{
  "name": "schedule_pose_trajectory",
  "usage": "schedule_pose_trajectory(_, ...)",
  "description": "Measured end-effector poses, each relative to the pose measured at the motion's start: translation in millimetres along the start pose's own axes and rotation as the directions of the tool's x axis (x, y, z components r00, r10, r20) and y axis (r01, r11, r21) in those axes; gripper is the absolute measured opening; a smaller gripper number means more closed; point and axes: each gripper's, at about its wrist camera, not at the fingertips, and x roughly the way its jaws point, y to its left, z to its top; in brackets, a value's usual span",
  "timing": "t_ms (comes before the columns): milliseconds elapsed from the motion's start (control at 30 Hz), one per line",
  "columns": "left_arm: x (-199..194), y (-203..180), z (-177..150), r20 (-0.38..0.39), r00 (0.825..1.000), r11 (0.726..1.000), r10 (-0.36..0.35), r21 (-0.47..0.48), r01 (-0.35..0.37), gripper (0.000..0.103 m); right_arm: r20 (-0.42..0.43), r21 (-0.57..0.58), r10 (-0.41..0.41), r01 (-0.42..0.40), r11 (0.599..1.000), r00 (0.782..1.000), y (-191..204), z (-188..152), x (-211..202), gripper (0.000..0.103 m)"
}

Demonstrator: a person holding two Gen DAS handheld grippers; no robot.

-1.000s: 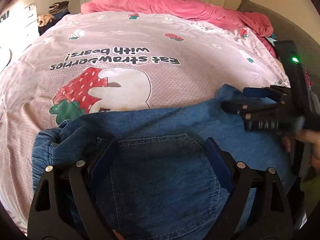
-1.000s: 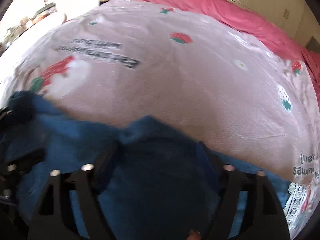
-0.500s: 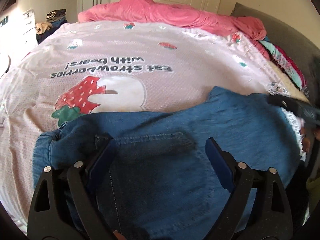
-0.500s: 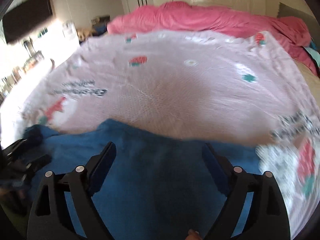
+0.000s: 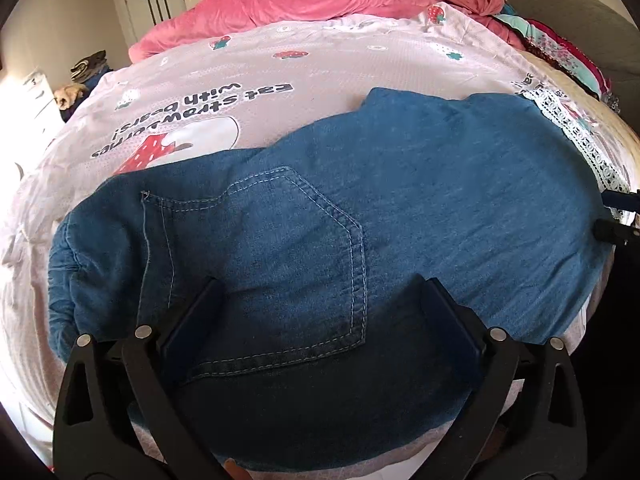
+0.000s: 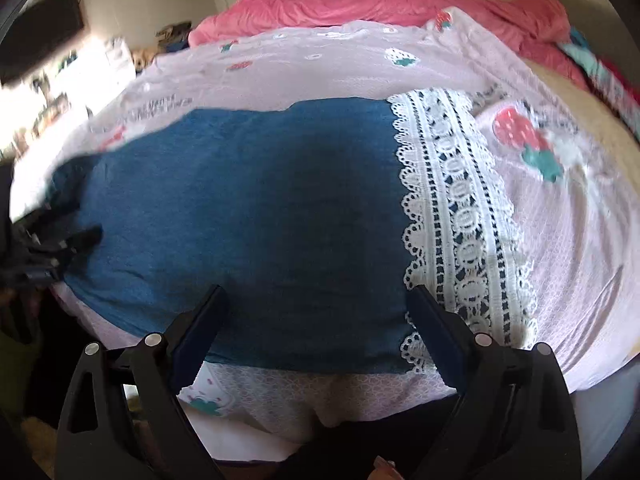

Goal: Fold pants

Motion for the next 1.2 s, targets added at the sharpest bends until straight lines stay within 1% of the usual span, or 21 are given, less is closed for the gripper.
schedule_pose_trajectory(67, -2.1, 1.4, -1.4, 0.004, 1.0, 1.0, -0.002, -0.006, 0.002, 0.093, 0.029, 0.021, 0.031, -0.031, 0.999, 0.999, -1.8, -1.7, -8.1, 0.094)
schedule_pose_trajectory(133, -9.1, 1.1, -3.9, 0.008, 1.0, 1.0, 0.004, -0.013, -0.004, 0.093, 0.088, 0.09, 0.091, -0.099, 0.991, 0.992, -14.5, -5.1, -26.1, 0.093)
schedule_pose_trajectory(200, -19.0, -0.6, -6.0, 0.018, 1.0, 1.0, -0.003, -0.02, 0.003, 0.093, 0.138, 0.148, 0.116, -0.137, 0.979, 0.984, -28.0, -9.1, -45.4, 0.093)
schedule_pose_trajectory(267, -29.7, -2.7, -5.2, 0.027, 0.999, 1.0, -0.018, -0.024, 0.019, 0.093, 0.173, 0.19, 0.108, -0.14, 0.972, 0.979, -43.0, -13.2, -62.6, 0.093)
schedule_pose_trajectory(333, -38.5, -4.7, -1.9, 0.04, 0.999, 0.999, -0.026, -0.028, 0.027, 0.093, 0.196, 0.21, 0.083, -0.125, 0.97, 0.977, -55.8, -16.4, -77.2, 0.093)
schedule_pose_trajectory(433, -52.7, -11.3, 7.8, 0.064, 0.996, 0.998, -0.059, -0.027, 0.06, 0.093, 0.21, 0.245, 0.053, -0.105, 0.964, 0.976, -73.8, -22.8, -87.8, 0.093)
schedule_pose_trajectory(500, -61.5, -21.6, 17.8, 0.083, 0.994, 0.997, -0.072, 0.003, 0.072, 0.093, 0.213, 0.267, 0.036, -0.094, 0.959, 0.976, -82.0, -27.6, -91.6, 0.093)
schedule_pose_trajectory(567, -66.9, -32.4, 28.6, 0.102, 0.991, 0.996, -0.092, 0.028, 0.089, 0.093, 0.219, 0.284, 0.028, -0.092, 0.954, 0.975, -89.7, -31.8, -92.7, 0.093)
schedule_pose_trajectory(667, -67.7, -48.8, 43.5, 0.109, 0.986, 0.991, -0.127, 0.06, 0.121, 0.093, 0.219, 0.301, 0.025, -0.092, 0.949, 0.975, -92.2, -37.1, -92.2, 0.094)
schedule_pose_trajectory(867, -59.1, -98.5, 77.3, 0.102, 0.976, 0.97, -0.194, 0.171, 0.175, 0.093, 0.211, 0.319, 0.031, -0.099, 0.943, 0.977, -94.5, -41.3, -80.7, 0.094)
schedule_pose_trajectory(1000, -42.1, -124.1, 98.3, 0.072, 0.972, 0.955, -0.223, 0.215, 0.203, 0.093, 0.215, 0.362, 0.055, -0.132, 0.923, 0.975, -101.4, -44.1, -70.4, 0.094)
schedule_pose_trajectory(1067, -29.9, -138.2, 110.0, 0.044, 0.971, 0.946, -0.235, 0.239, 0.219, 0.093, 0.217, 0.38, 0.063, -0.144, 0.914, 0.974, -103.1, -45.1, -66.7, 0.094)
schedule_pose_trajectory(1200, -10.5, -158.4, 129.7, 0.02, 0.968, 0.93, -0.25, 0.283, 0.234, 0.093, 0.225, 0.396, 0.09, -0.175, 0.901, 0.97, -104.1, -43.3, -58.9, 0.094)
